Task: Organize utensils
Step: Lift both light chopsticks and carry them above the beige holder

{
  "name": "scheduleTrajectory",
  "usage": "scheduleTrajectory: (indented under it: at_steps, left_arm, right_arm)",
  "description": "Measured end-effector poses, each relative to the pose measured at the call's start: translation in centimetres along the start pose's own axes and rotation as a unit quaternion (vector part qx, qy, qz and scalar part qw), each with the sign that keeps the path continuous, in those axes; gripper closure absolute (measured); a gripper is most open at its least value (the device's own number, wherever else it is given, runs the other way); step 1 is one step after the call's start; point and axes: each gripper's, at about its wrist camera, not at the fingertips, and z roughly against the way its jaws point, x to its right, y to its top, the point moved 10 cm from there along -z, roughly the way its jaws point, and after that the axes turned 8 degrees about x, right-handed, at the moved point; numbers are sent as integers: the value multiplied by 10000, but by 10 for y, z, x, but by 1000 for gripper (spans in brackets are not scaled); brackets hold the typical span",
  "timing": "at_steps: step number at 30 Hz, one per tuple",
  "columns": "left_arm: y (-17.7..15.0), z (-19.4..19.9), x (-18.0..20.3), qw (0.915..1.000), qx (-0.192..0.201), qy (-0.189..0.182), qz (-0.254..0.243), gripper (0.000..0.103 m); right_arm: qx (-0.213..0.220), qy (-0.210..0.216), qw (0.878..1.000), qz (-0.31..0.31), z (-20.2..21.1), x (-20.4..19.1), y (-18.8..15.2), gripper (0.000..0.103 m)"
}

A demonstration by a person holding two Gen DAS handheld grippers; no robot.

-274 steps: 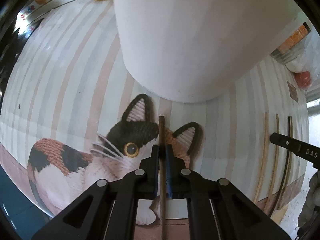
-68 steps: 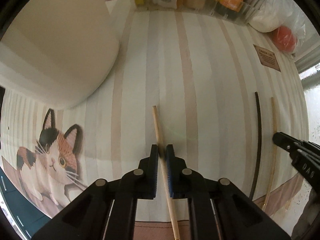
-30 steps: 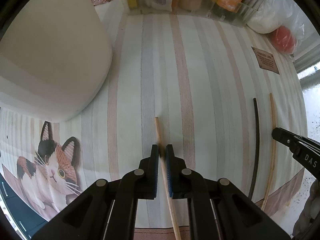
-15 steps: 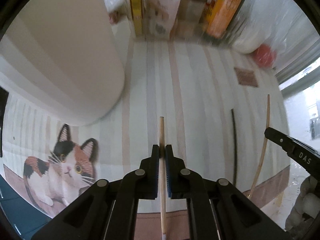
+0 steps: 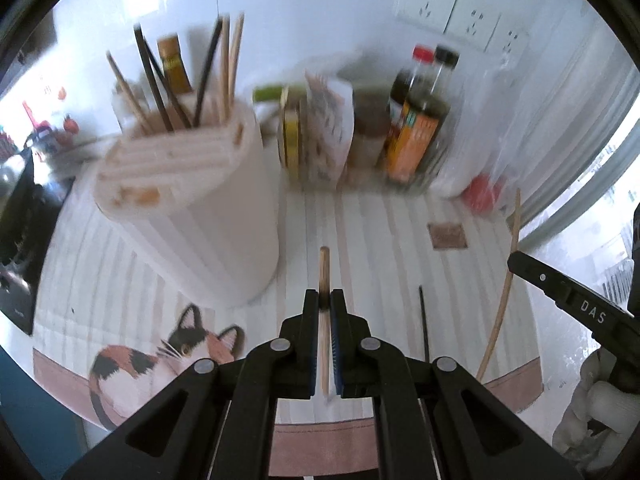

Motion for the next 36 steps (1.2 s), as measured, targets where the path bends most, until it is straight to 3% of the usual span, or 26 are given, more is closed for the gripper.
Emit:
scheduleTrajectory:
  at_steps: [9, 20, 27, 36]
  left_arm:
    - [45, 37, 4, 9979, 639, -64, -44, 100]
    - [133, 110, 0, 9877, 1556, -75, -130, 100]
    - [182, 151, -34, 9786, 2037, 298, 18, 100]
    - [203, 169, -86, 9691, 2273, 918, 277, 100]
  right_arm:
    - [600, 215, 9978, 202, 21, -32, 50, 97]
    - [1221, 625, 9884, 645, 48, -89, 124, 97]
    - [1580, 998, 9779, 941, 61, -146, 172, 97]
    - [1730, 1464, 9682, 1064, 42, -215, 206, 97]
